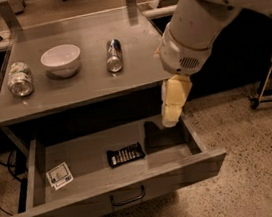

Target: Pick rxbar chocolate from top drawer and place on counter

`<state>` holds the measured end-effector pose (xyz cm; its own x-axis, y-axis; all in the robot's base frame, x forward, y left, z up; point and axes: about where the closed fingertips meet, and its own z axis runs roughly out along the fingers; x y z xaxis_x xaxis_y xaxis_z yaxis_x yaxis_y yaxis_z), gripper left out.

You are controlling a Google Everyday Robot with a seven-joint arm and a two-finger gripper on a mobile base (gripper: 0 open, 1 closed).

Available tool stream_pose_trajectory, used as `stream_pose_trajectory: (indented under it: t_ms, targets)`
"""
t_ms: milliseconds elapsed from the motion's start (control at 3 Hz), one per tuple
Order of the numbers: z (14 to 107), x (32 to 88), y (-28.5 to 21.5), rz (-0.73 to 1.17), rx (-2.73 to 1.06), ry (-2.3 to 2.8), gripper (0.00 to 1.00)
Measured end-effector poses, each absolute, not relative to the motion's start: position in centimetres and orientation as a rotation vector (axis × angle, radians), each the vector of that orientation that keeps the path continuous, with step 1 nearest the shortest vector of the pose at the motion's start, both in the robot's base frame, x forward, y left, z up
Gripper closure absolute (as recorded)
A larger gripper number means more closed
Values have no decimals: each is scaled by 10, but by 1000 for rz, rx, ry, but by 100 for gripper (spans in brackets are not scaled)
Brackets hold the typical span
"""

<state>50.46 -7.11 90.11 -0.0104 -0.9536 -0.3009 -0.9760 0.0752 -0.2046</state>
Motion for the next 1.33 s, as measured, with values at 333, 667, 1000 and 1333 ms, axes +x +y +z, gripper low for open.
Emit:
stream_pose_trajectory:
  t_ms: [333, 667, 1000, 1333]
  targets:
    - [887, 508, -49, 82, -1966, 1976, 0]
    - [887, 508, -49, 82, -1966, 1976, 0]
    - [871, 506, -40, 109, -1909, 2002, 0]
    - [846, 509, -26, 139, -1864, 2041, 0]
